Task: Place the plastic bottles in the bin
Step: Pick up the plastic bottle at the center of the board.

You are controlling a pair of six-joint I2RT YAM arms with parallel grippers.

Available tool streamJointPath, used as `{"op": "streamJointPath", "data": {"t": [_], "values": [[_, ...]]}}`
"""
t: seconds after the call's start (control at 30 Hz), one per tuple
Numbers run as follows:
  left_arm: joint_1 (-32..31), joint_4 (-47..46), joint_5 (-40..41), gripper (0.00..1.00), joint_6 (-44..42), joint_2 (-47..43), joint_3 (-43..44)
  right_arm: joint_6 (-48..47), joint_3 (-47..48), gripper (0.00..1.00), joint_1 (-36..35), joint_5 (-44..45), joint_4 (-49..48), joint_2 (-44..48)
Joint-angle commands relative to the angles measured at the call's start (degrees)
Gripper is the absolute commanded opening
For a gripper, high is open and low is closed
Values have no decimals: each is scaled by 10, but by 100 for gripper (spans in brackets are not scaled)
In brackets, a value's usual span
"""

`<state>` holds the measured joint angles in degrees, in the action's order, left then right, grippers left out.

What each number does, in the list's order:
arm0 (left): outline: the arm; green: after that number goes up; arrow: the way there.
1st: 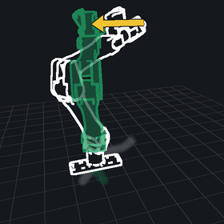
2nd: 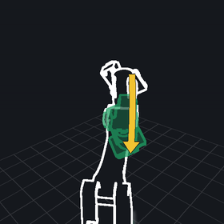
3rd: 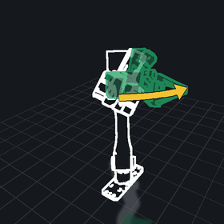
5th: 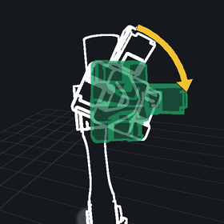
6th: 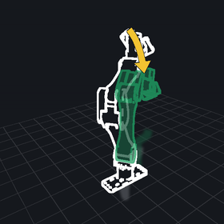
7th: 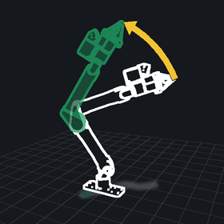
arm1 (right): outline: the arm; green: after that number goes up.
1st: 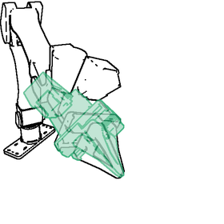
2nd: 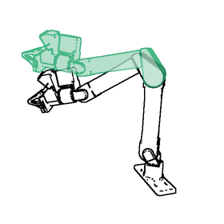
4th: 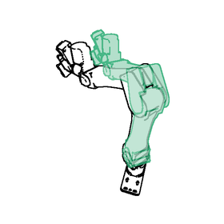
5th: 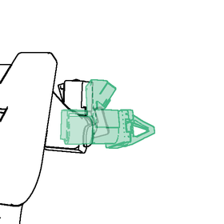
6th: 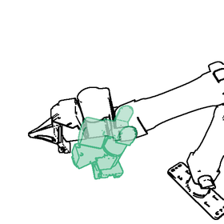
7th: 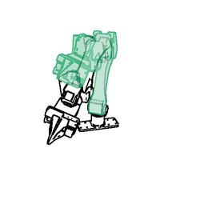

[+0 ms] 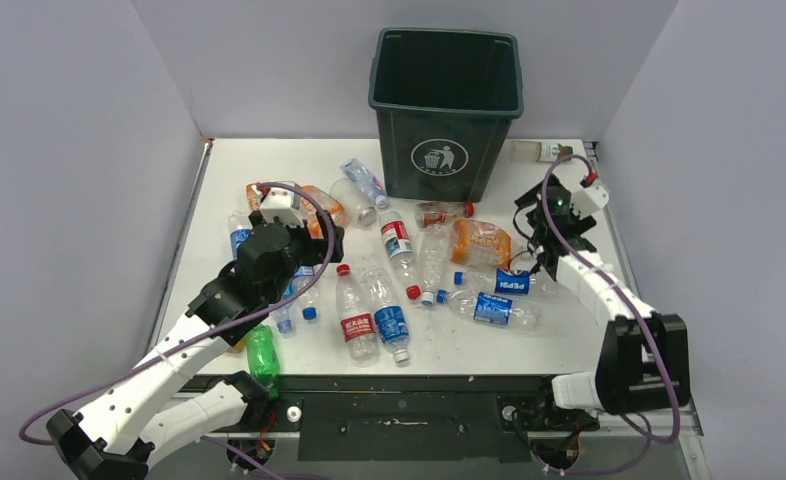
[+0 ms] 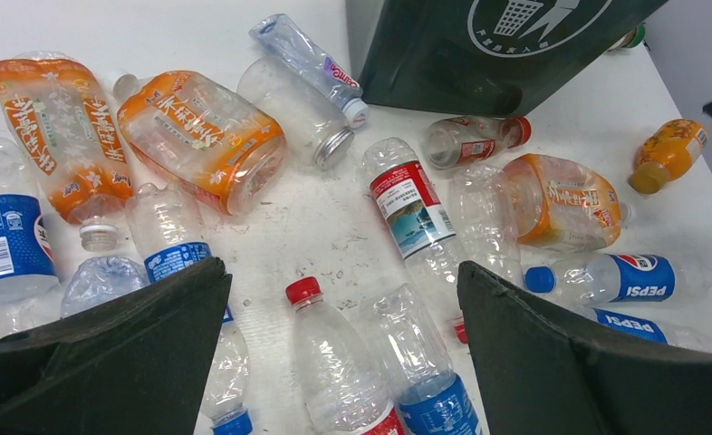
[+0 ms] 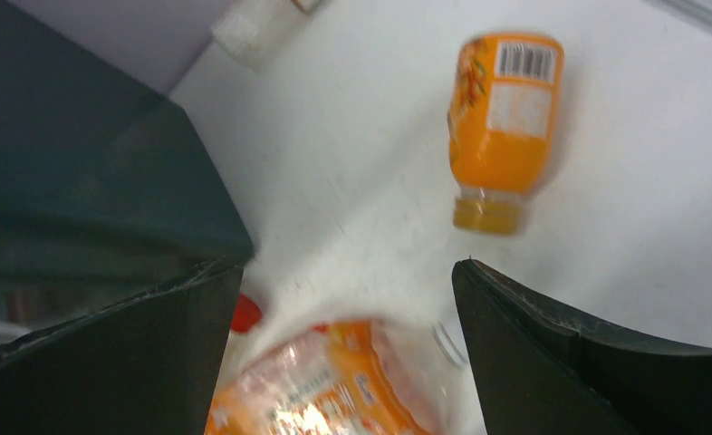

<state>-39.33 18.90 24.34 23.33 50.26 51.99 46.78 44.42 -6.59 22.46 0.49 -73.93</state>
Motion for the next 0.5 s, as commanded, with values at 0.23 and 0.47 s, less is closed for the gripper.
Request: {"op": "streamJointPath", "data": {"t": [0.23,0.47], "values": [[-3,-16,-18,96,11,-8,13,6,162,90,128,-21,-9,-194],[-4,-5,-28,96,10,9,21,-30,222,90,144,-9,36,-281]]}}
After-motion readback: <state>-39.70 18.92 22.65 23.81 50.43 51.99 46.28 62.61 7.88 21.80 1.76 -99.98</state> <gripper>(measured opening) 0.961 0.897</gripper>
